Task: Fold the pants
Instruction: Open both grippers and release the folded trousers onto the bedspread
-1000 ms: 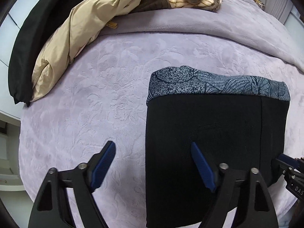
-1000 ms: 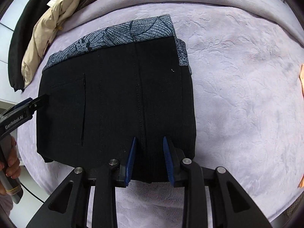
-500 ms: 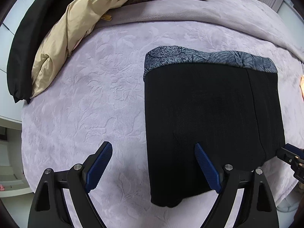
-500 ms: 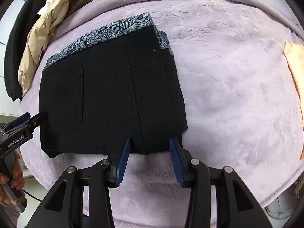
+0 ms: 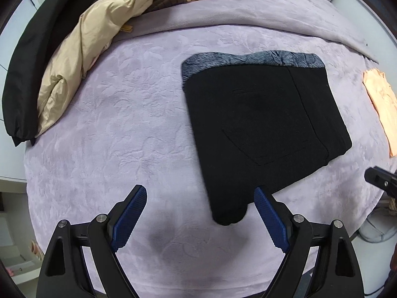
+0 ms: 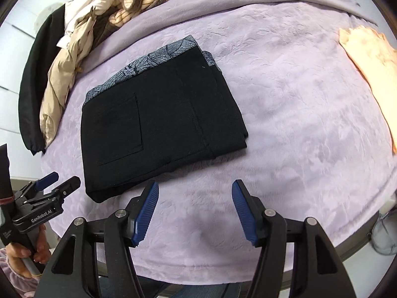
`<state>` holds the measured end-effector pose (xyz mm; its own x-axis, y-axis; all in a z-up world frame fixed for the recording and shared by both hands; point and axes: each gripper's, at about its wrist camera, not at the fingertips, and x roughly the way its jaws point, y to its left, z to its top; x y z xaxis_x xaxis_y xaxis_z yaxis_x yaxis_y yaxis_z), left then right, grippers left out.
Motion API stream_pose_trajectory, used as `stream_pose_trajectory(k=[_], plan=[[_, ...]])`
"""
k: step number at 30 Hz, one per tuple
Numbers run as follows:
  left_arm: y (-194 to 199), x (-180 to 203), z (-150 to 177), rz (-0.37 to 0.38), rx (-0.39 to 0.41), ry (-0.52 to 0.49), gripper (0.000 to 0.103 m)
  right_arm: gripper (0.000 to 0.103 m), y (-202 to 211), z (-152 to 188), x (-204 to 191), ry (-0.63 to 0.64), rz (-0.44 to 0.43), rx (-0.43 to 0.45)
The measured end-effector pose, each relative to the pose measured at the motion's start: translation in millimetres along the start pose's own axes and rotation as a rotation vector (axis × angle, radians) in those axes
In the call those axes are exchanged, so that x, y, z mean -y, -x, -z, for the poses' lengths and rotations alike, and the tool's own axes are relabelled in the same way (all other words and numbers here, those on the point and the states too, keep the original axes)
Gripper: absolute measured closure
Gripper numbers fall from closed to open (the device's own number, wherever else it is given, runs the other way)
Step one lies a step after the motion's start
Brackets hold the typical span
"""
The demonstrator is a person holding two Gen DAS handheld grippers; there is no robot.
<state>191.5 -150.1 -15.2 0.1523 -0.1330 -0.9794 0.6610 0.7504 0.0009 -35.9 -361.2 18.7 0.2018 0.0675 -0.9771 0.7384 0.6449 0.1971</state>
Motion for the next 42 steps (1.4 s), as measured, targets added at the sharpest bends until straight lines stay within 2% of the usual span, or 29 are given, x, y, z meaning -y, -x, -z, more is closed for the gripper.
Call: stream_pose_trajectory(k=[8,15,18,20,24,29,36,42], plan=[[0,-49,11,-0.006,0.0,0.025,0.014,0.036,16,34,-3,-0.07,0.043,-0.006],[-8,-66,22,-0.002,-0.037,0.075,0.014,0.034,16,25,-6,-0.078,0.041,-0.008],[-13,-66,21,-0.005,-0.045,0.082,0.014,0.032,19,10,-7,-0.022,0.053,-0.009],[-17,-65,17,-0.013,-0.056,0.103,0.014,0.025,22,-5,-6,0.027,0.079,0.004],[-16,-66,6,-0.008,-0.061,0.191,0.014,0.025,22,-40,3,0.077,0.094,0.024],[-17,-52,-9,-0.028,-0.064,0.233,0.014,0.025,24,-85,18,0.095,0.043,0.046],[-34,-20,-34,-0.045,-0.085,0.272,0.014,0.025,-12,-112,45,0.101,-0.04,-0.054],[-47,-10,-49,-0.093,-0.091,0.298,0.014,0.026,-49,-156,21,0.129,-0.167,-0.025]])
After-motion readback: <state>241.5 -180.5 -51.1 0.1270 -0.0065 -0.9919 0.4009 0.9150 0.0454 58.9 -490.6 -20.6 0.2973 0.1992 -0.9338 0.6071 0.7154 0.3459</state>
